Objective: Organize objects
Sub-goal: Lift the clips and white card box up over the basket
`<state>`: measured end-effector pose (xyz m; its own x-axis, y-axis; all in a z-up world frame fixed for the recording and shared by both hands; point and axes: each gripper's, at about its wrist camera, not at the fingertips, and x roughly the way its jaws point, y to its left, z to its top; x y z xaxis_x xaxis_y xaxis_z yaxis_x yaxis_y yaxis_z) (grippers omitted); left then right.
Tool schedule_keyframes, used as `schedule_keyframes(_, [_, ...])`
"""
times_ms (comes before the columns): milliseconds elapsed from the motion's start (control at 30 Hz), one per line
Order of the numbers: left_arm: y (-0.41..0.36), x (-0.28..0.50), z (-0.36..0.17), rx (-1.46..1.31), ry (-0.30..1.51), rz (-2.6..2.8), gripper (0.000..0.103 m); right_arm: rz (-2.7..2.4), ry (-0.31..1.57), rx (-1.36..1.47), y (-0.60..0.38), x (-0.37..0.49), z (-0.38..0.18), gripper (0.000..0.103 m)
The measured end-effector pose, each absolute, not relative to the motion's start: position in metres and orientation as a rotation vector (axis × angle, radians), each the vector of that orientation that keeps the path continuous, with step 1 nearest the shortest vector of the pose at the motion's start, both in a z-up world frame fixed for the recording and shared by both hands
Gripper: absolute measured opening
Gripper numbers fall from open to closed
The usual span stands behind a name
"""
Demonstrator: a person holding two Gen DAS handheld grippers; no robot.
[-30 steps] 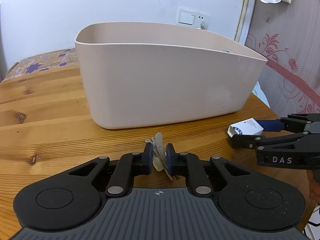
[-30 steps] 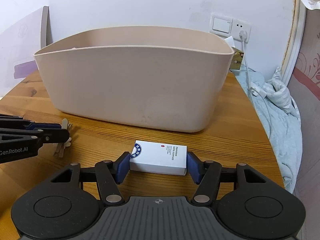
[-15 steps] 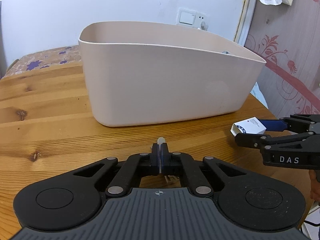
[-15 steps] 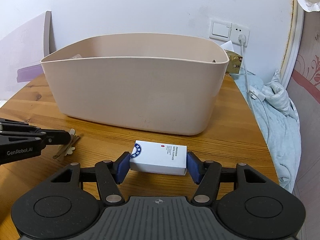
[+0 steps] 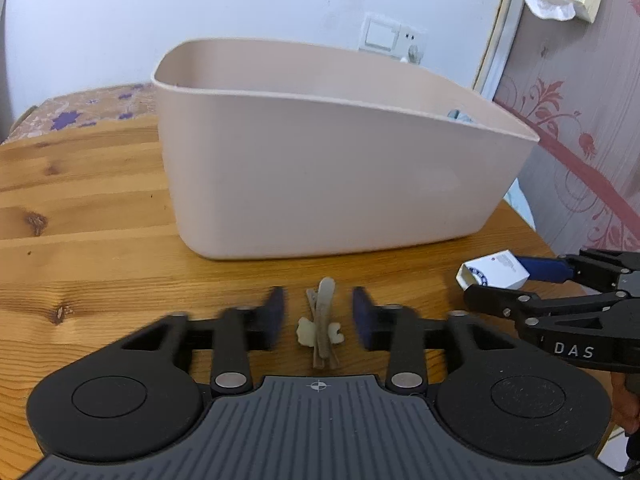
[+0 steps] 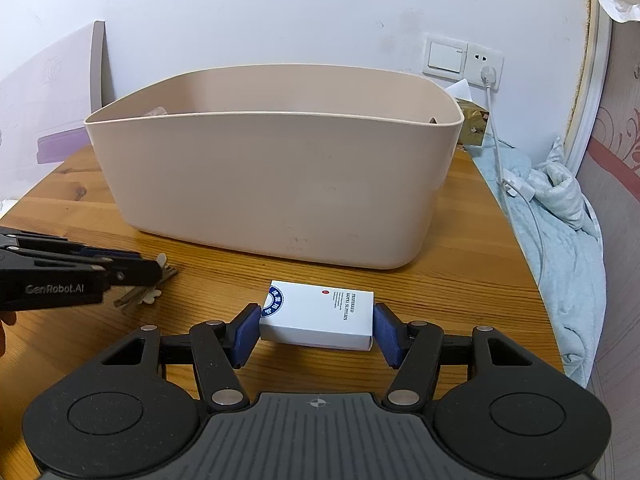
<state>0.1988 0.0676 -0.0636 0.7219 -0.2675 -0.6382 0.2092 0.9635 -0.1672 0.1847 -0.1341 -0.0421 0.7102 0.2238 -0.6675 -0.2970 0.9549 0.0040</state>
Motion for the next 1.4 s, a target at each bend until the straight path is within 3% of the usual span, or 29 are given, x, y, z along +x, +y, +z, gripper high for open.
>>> schedule_keyframes(133, [0.061,0.206,-0.068,-0.057,0.745,-0.274,0.042,0.283,0.726,-0.102,-0.135,0.185,-0.042,0.058])
schedule_keyframes(267, [0.060,0.211,-0.071,-0.052,0.754,-0.270,0.012,0.282,0.725,-0.102,-0.134,0.184,-0.041,0.058])
schedule_keyframes(300, [0.062,0.210,-0.071,-0.068,0.755,-0.274,0.011,0.282,0.724,-0.102,-0.134,0.184,-0.041,0.058])
schedule_keyframes(667, [0.068,0.181,-0.051,-0.056,0.709,-0.280,0.010,0.279,0.690,-0.100,-0.137,0.175,-0.029,0.058])
schedule_keyframes(1400, [0.085,0.160,0.052,-0.059,0.447,-0.310,0.010,0.268,0.495,-0.086,-0.144,0.156,0.048,0.058])
